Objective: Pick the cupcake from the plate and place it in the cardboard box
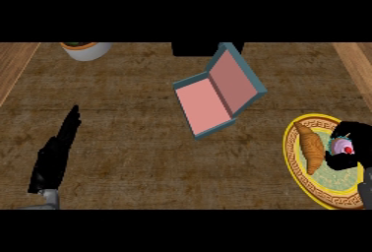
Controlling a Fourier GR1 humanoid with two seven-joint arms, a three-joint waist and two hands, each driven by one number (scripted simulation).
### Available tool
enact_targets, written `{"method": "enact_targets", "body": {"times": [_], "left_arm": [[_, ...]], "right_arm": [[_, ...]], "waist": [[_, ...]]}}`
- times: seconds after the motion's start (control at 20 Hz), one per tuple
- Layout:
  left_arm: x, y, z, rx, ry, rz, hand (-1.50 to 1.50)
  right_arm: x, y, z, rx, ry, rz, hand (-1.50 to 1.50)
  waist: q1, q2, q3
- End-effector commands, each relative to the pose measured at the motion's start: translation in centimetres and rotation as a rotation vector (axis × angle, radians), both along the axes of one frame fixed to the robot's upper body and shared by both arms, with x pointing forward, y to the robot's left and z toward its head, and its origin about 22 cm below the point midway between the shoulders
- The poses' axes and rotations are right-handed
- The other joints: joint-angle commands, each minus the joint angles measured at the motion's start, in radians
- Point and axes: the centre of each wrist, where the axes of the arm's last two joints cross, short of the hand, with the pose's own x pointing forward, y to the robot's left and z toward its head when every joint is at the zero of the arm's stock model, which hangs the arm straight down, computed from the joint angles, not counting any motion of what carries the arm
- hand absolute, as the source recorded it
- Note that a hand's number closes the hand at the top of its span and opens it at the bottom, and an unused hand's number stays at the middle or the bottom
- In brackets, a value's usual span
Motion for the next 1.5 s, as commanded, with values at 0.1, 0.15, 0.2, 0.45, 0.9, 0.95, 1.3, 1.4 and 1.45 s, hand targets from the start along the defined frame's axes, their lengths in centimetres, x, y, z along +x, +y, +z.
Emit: {"method": "enact_targets", "body": {"times": [0.1, 0.15, 0.2, 0.45, 0.9, 0.95, 1.3, 1.4, 1.45], "left_arm": [[0.3, -0.8, -0.9, 0.000, 0.004, 0.000, 0.00], [-0.5, 2.0, -0.9, 0.023, 0.006, 0.018, 0.00], [-0.6, 1.3, 0.8, 0.000, 0.009, 0.002, 0.00], [0.0, 1.4, -1.0, 0.006, 0.002, 0.023, 0.00], [-0.4, 1.0, 0.1, -0.011, 0.011, -0.012, 0.00], [0.8, 1.0, 1.2, -0.012, 0.008, -0.001, 0.00], [0.3, 0.6, -0.1, -0.013, 0.003, -0.014, 0.00], [1.3, -0.2, 0.1, 0.001, 0.009, -0.001, 0.00], [-0.2, -0.8, 1.0, -0.002, 0.004, 0.002, 0.00]], "right_arm": [[-1.8, 5.6, 1.0, -0.072, -0.050, 0.109, 1.50], [-3.6, 3.7, 2.7, -0.114, -0.052, 0.117, 1.50], [-3.0, 6.2, 1.1, -0.083, -0.103, 0.085, 1.50], [-4.3, 6.9, 7.0, 0.031, -0.227, 0.213, 1.50], [-2.0, 9.9, 14.0, 0.329, -0.555, 0.419, 1.50], [-2.3, 10.5, 15.2, 0.340, -0.562, 0.428, 1.50], [1.6, 15.8, 18.9, 0.367, -0.542, 0.447, 1.50], [2.7, 17.7, 18.7, 0.349, -0.530, 0.426, 1.50], [3.1, 18.3, 17.6, 0.349, -0.508, 0.436, 1.50]], "waist": [[-0.003, 0.000, 0.000], [-0.009, -0.002, 0.000], [0.000, -0.001, 0.001], [-0.010, -0.002, 0.000], [0.009, 0.001, 0.001], [0.004, 0.001, 0.001], [0.010, 0.002, 0.000], [0.009, 0.003, 0.000], [0.011, 0.002, 0.001]]}}
